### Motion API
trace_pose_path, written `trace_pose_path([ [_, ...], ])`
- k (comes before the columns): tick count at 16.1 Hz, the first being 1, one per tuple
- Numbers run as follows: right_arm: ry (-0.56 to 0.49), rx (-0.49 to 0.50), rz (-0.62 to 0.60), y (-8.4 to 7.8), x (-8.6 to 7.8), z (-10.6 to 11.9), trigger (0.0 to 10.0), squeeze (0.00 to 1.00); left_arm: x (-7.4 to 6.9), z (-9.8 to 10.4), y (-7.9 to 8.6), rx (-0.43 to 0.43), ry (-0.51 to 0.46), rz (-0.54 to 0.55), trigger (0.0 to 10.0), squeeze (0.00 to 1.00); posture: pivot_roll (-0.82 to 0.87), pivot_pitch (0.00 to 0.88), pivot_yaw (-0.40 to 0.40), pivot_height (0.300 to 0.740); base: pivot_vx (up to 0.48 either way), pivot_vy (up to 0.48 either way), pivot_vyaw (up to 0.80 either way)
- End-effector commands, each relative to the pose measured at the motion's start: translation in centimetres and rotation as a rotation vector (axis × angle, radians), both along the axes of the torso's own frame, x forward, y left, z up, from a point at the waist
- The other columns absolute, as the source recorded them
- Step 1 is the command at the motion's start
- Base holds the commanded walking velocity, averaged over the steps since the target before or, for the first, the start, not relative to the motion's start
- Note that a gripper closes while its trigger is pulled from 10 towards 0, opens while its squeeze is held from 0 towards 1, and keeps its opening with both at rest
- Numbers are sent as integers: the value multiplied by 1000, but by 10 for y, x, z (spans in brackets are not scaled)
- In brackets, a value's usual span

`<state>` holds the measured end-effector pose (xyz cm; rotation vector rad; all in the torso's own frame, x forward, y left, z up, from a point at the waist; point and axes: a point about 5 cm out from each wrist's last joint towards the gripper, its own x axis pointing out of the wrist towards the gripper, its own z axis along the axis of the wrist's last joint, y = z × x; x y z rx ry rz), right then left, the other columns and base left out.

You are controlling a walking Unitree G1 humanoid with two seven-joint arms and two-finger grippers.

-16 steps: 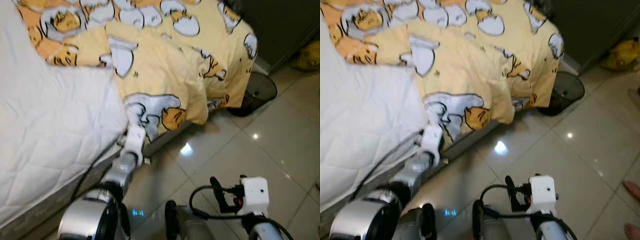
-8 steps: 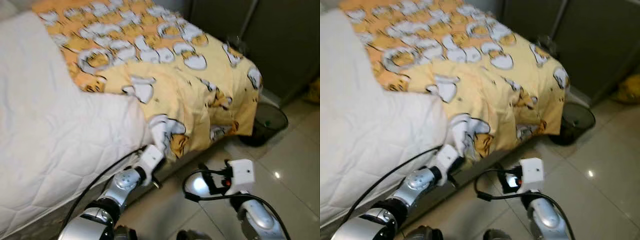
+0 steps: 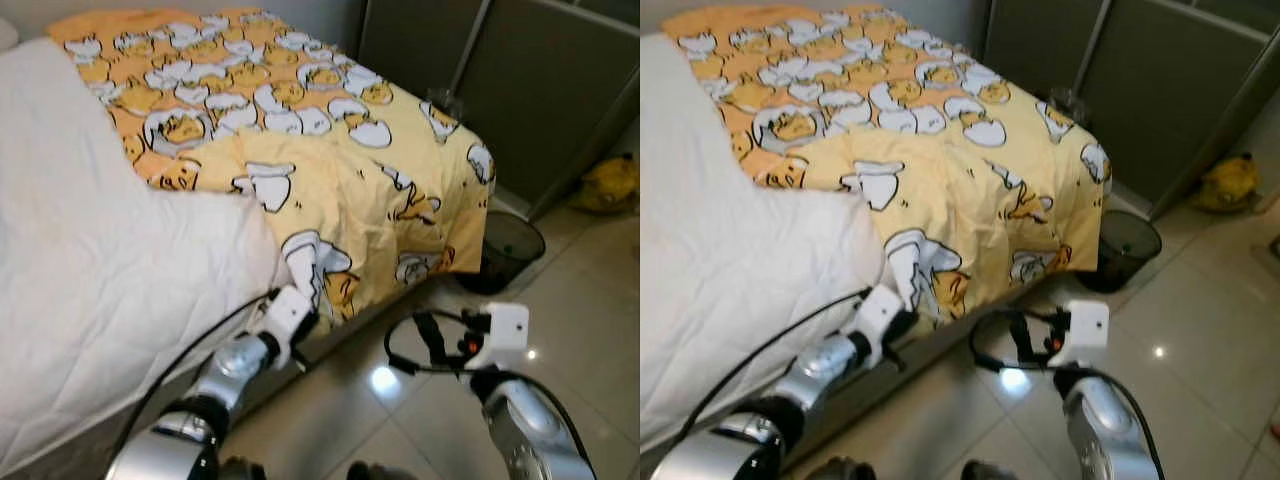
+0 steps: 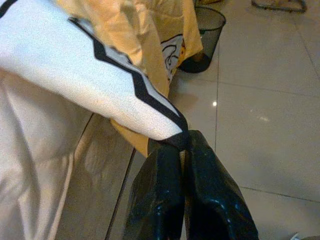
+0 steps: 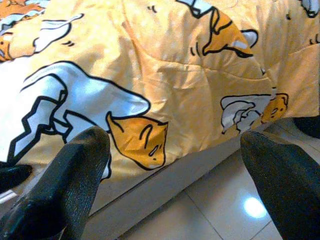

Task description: Clean up the room

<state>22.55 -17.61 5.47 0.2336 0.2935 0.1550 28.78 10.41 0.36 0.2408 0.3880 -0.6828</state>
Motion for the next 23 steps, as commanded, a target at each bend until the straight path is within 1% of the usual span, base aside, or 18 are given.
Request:
trace_pose_path([
  [1, 21, -1, 2, -3, 0, -3, 10000, 0, -3, -3, -3, -5, 15, -5, 10000, 0, -89, 0, -56, 740, -382, -266, 0],
  [5, 35, -18, 32, -2, 0, -6, 10000, 0, -11, -9, -8, -5, 44, -23, 10000, 0, -81, 0, -66, 740, -268, -141, 0],
  [6, 34, -21, 38, -2, -1, -6, 10000, 0, -14, -12, -10, 5, 48, -64, 10000, 0, -83, 0, -70, 740, 0, 0, 0],
  [7, 39, -26, 46, -2, -1, -6, 10000, 0, -23, -17, -17, 39, 57, -149, 10000, 0, -83, 0, -71, 740, 0, 0, 0],
  [8, 53, -33, 60, -4, -3, -8, 10000, 0, -35, -24, -28, 42, 103, -237, 10000, 0, -85, 0, -72, 740, 0, 0, 0],
  [9, 58, -36, 66, -4, -4, -9, 10000, 0, -39, -26, -32, 29, 123, -257, 10000, 0, -86, 0, -73, 740, 0, 0, 0],
  [10, 61, -50, 74, -4, -5, -10, 10000, 0, -47, -29, -42, -17, 174, -297, 10000, 0, -86, 0, -74, 740, 0, 0, 0],
  [11, 57, -41, 78, -1, -5, -8, 10000, 0, -60, -33, -58, -78, 246, -375, 10000, 0, -89, 0, -84, 740, 0, 0, 0],
  [12, 52, -35, 89, 3, -4, -7, 10000, 0, -66, -32, -69, -135, 293, -428, 10000, 0, -89, 0, -85, 740, 0, 0, 0],
  [13, 50, -35, 96, 5, -4, -6, 10000, 0, -67, -31, -74, -159, 307, -444, 10000, 0, -88, 0, -85, 740, 0, 0, 0],
  [14, 50, -42, 108, 6, -3, -7, 10000, 0, -72, -29, -84, -187, 337, -502, 10000, 0, -83, 0, -88, 740, 0, 0, 0],
  [15, 52, -55, 120, 6, -4, -8, 10000, 0, -77, -31, -89, -144, 341, -543, 10000, 0, -86, 0, -87, 740, 0, 0, 0],
  [17, 47, -68, 127, 5, -3, -7, 10000, 0, -79, -36, -85, -114, 354, -526, 10000, 0, -87, 0, -91, 740, 0, 0, 0],
  [18, 40, -83, 131, 4, -3, -6, 10000, 0, -77, -37, -83, -96, 339, -496, 10000, 788, -87, 0, -93, 740, 0, 0, 0],
  [19, 31, -85, 126, 3, -3, -5, 10000, 0, -76, -37, -81, -94, 335, -471, 10000, 1000, -84, 0, -93, 740, 0, 0, 0],
  [21, 20, -96, 118, 2, -3, -4, 10000, 0, -70, -37, -72, -61, 297, -436, 10000, 1000, -82, 0, -92, 740, 0, 0, 0],
  [22, 9, -121, 91, -1, 0, -3, 10000, 0, -63, -38, -50, 17, 221, -391, 10000, 1000, -72, 0, -88, 740, 0, 0, 0],
  [23, -40, -135, 61, -4, 5, 3, 10000, 0, -47, -31, -23, 49, 127, -271, 10000, 1000, -56, 0, -85, 740, 0, 0, 0],
])
